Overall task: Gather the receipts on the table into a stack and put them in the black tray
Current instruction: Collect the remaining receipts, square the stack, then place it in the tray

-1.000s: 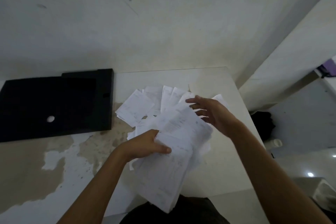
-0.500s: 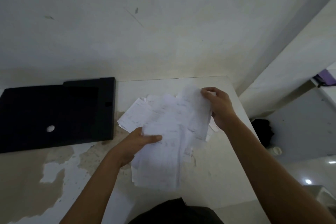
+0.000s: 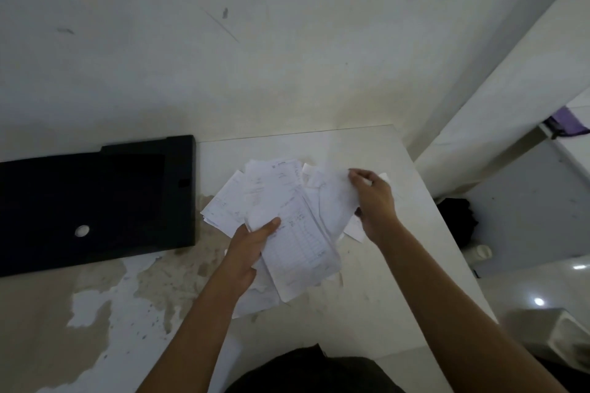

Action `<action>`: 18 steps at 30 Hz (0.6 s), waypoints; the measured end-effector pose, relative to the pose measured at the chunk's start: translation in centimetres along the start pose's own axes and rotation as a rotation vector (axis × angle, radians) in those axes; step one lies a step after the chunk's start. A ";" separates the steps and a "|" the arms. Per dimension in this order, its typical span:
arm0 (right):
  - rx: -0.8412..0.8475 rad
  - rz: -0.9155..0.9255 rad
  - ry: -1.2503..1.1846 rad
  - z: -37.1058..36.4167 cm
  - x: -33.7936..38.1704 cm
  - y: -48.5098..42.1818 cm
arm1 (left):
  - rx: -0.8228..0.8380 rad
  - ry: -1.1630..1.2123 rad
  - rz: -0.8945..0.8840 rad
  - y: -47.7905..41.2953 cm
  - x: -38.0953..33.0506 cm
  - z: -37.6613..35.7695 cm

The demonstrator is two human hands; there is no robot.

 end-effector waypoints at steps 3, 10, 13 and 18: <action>0.050 -0.098 -0.042 -0.1 -2.4 0.7 | -0.015 -0.021 0.015 0.0 0.3 -0.5; 0.384 -0.157 -0.142 -1.0 -3.9 3.3 | -0.083 -0.070 -0.010 -0.9 0.7 -0.6; 0.626 -0.125 -0.152 -1.5 -4.0 4.6 | -0.056 -0.047 -0.040 -1.1 0.6 -1.2; 0.667 -0.103 -0.066 -1.6 -4.3 5.2 | -0.169 -0.134 -0.072 -0.9 -0.1 -1.5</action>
Point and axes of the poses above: each hand's wrist, its own y-axis away from the middle knuckle, its own z-axis out of the back of the hand, x = y × z, the point moved 2 cm from there along -y, towards the middle knuckle, and after that the axes turned 8 degrees about z, right-handed, at the moved point
